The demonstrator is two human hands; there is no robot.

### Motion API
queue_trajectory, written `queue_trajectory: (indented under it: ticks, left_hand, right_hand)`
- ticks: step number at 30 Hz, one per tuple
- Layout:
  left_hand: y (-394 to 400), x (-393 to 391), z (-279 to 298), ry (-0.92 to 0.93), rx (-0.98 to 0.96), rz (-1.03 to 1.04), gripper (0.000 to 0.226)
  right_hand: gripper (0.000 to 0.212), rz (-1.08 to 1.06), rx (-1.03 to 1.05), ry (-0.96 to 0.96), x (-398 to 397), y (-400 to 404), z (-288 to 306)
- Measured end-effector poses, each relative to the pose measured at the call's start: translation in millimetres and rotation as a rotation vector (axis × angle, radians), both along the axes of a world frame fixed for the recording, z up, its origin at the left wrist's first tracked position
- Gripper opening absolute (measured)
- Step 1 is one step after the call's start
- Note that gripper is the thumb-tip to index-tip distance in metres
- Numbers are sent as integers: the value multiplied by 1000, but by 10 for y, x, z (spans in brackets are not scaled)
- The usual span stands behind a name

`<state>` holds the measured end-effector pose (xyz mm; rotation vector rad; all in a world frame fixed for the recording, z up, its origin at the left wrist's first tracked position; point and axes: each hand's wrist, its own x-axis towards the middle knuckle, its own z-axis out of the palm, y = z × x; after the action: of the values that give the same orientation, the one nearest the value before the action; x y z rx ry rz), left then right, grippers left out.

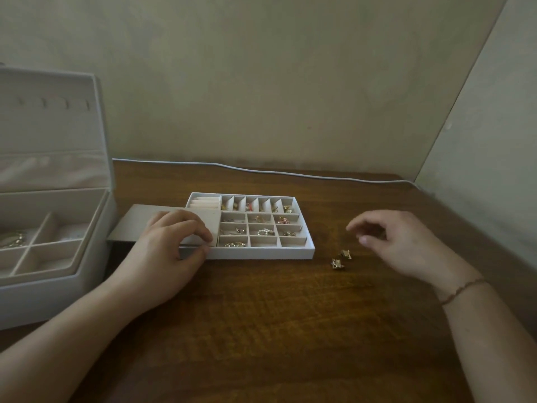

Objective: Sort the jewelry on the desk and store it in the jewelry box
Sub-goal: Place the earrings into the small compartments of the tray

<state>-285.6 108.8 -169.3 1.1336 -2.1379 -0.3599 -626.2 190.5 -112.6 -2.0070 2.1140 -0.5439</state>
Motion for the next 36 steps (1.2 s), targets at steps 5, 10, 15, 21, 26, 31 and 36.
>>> queue_trajectory:
  ticks: [5,10,15,21,26,31,36]
  left_hand:
    - [-1,-2,8,-5,14,1,15]
    - [-1,-2,7,-7,12,-4,16]
    - [-2,1,6,-13,20,-2,17]
    - [-6,-2,4,-11,19,4,15]
    - [-10,1,1,-8,24,0,14]
    - [-13,7,4,-6,26,-3,15]
    - [-13,0,4,-2,32,-4,15]
  right_hand:
    - [38,54,155,100,42,-78,-118]
    - [27,73,171,121,119,-100,-118]
    - [24,43,121,88,106,-42,-62]
    - [29,125,203,-23,229,14,-11]
    - [16,81,233,41,255,-38,-68]
    - [9,58,238,-2,265,-43,-66]
    - [10,76,151,-128,317,-18,-7]
